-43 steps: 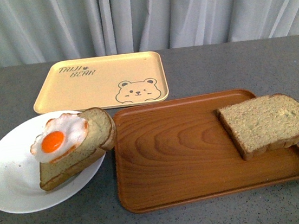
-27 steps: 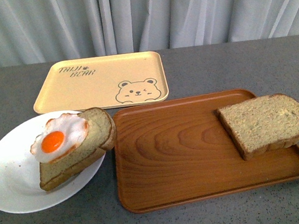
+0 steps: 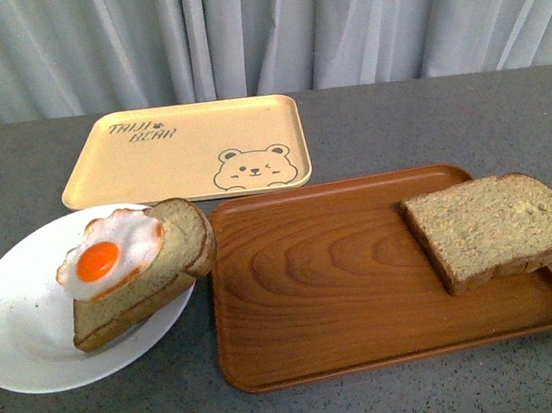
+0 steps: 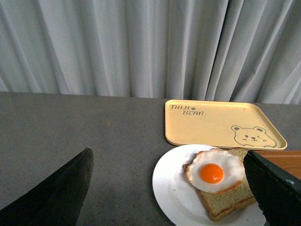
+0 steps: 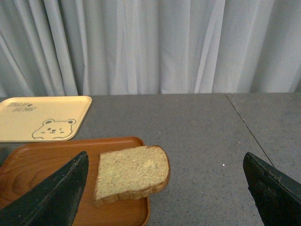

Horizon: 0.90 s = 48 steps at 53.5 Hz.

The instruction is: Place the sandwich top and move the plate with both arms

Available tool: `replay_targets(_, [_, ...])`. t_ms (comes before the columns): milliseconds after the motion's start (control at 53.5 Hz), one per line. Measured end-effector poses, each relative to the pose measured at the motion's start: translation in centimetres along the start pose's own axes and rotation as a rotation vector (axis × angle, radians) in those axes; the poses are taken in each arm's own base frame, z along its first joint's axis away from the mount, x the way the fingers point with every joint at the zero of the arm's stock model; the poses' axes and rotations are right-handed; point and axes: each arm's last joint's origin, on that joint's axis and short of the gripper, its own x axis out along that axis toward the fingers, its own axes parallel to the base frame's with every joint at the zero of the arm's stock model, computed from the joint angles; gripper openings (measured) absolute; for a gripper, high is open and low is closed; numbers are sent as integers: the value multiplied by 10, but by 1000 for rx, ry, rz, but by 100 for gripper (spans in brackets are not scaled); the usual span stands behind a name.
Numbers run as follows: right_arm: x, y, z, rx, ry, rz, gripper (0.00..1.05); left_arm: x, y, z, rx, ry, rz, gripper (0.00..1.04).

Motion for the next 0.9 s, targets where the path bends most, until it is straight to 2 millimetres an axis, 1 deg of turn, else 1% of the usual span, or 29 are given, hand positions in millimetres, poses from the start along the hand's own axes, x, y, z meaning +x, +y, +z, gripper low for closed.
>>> replay_targets(131, [0,0,-1,9,20,-15,96,0,0,0,0,0,0,96])
replay_targets(168, [2,-2,-1,41,153,-80,96,0,0,0,0,0,0,96])
replay_targets(187, [2,-3,-1,51,193,-99,96,0,0,0,0,0,0,96])
replay_targets(224, [9,-9,1,96,314,-167,96,0,0,0,0,0,0,96])
replay_targets(243, [12,-11,2,107,335,-181,96,0,0,0,0,0,0,96])
replay_targets(281, [24,-19,6,149,384,-220,96,0,0,0,1,0,0,96])
replay_targets(299, [27,-21,7,161,388,-224,96,0,0,0,0,0,0,96])
replay_targets(337, [41,-31,12,203,388,-244,96,0,0,0,0,0,0,96])
replay_targets(355, [45,-33,14,213,386,-248,96,0,0,0,1,0,0,96])
replay_targets(393, [61,-44,17,250,379,-262,96,0,0,0,1,0,0,96])
replay_targets(411, [65,-46,18,256,377,-263,96,0,0,0,1,0,0,96])
replay_targets(449, [81,-56,17,292,380,-267,96,0,0,0,1,0,0,96])
replay_targets(468, [84,-58,16,298,383,-267,96,0,0,0,1,0,0,96])
replay_targets(524, [110,-69,4,354,425,-259,96,0,0,0,1,0,0,96])
replay_targets(561, [127,-72,-9,391,468,-224,96,0,0,0,1,0,0,96])
replay_targets(580, [130,-73,-12,398,477,-217,96,0,0,0,1,0,0,96])
replay_targets(636, [146,-73,-30,427,537,-197,96,0,0,0,1,0,0,96])
replay_targets(655, [149,-72,-33,429,546,-193,96,0,0,0,1,0,0,96])
replay_targets(729, [168,-68,-55,459,620,-167,96,0,0,0,1,0,0,96])
replay_targets(842, [190,-55,-71,477,664,-119,96,0,0,0,1,0,0,96])
replay_targets(898, [198,-48,-78,486,679,-96,96,0,0,0,1,0,0,96])
